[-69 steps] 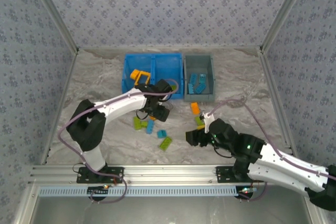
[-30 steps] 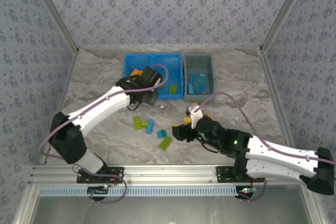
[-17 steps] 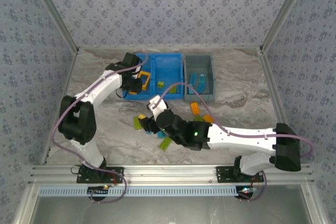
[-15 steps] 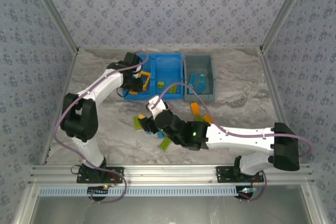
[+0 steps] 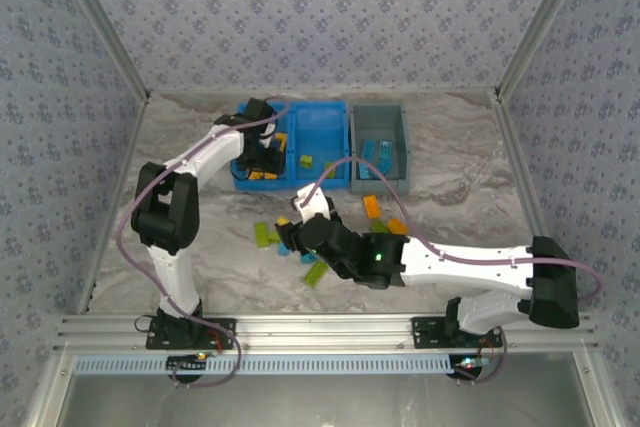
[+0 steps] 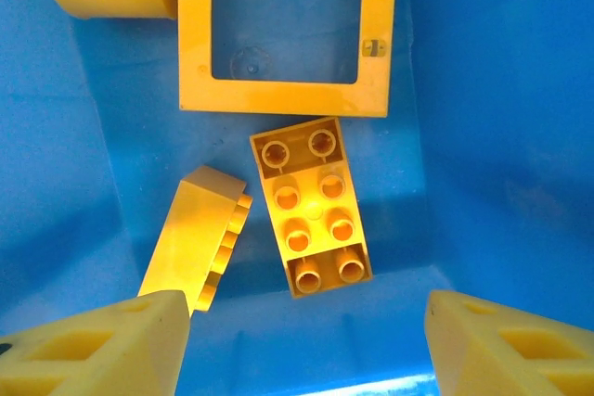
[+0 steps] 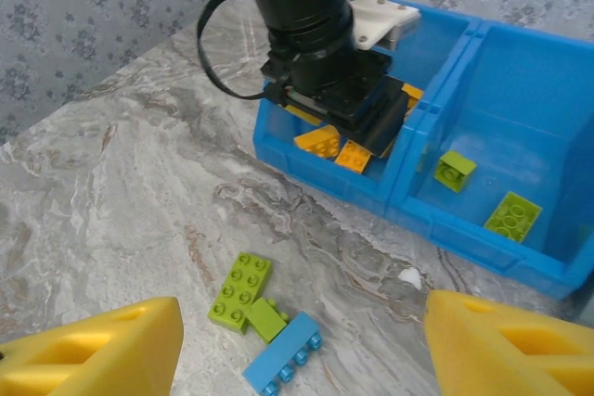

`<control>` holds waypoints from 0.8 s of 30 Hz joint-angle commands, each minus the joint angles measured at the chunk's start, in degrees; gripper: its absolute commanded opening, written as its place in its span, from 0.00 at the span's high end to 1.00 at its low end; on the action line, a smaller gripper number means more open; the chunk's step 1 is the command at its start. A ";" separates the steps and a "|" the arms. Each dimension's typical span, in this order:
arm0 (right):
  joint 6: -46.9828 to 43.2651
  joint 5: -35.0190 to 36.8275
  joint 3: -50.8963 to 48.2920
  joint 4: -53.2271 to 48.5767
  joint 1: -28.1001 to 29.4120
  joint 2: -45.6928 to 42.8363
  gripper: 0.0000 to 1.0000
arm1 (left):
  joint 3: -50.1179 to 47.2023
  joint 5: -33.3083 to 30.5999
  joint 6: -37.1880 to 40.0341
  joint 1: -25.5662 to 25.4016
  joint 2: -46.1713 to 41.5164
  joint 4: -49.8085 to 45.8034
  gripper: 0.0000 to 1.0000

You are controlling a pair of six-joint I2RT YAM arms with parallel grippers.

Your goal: Sort the legos into containers by color

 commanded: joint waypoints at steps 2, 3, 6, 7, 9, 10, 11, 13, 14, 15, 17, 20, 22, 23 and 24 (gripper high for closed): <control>4.23 3.93 -0.60 -6.75 -1.24 -2.87 0.28 | 1.65 1.03 -2.19 0.27 -8.23 -1.84 0.31; 5.06 3.99 -0.96 -8.31 -1.82 -3.28 0.28 | 1.62 1.31 -2.93 0.19 -10.11 -2.12 0.31; 9.69 4.27 -2.60 -14.93 -3.95 -5.44 0.28 | 0.27 2.85 -5.01 -0.61 -17.00 -1.82 0.27; 11.34 3.83 -3.22 -17.10 -4.79 -6.32 0.28 | -0.42 3.32 -5.70 -1.42 -19.62 -1.77 0.26; 14.94 3.33 -4.45 -22.84 -6.17 -7.69 0.28 | -2.07 3.93 -7.09 -3.31 -24.31 -1.73 0.24; 16.37 2.40 -5.14 -25.23 -6.81 -8.40 0.28 | -3.67 4.41 -7.95 -4.61 -27.07 -1.04 0.23; 17.32 1.49 -5.90 -26.82 -7.34 -8.87 0.28 | -5.36 4.97 -8.84 -5.94 -29.44 -0.12 0.22; 20.32 -0.11 -7.76 -31.41 -8.11 -9.53 0.28 | -9.95 6.61 -11.20 -9.57 -34.63 2.34 0.20; 22.45 -1.02 -8.32 -33.30 -8.88 -9.52 0.27 | -11.69 6.71 -12.18 -11.50 -36.70 3.09 0.20; 24.26 -2.94 -9.41 -35.40 -10.38 -9.63 0.25 | -13.92 6.01 -13.54 -14.15 -38.87 3.67 0.19; 24.17 -11.13 -12.58 -34.32 -16.24 -9.65 0.25 | -18.57 4.96 -16.58 -19.12 -42.83 6.26 0.19; 22.26 -18.48 -16.19 -30.81 -22.52 -9.37 0.28 | -26.18 1.89 -21.88 -26.30 -47.73 9.87 0.19; 20.71 -18.72 -16.48 -29.79 -23.89 -8.34 0.27 | -30.74 -1.10 -25.01 -30.79 -50.33 11.78 0.19; 20.10 -19.21 -16.37 -29.82 -24.92 -7.43 0.26 | -32.59 -2.12 -26.40 -32.38 -51.21 12.86 0.19; 18.90 -20.49 -16.21 -29.36 -26.82 -6.24 0.26 | -34.43 -3.06 -27.68 -34.20 -52.02 13.99 0.19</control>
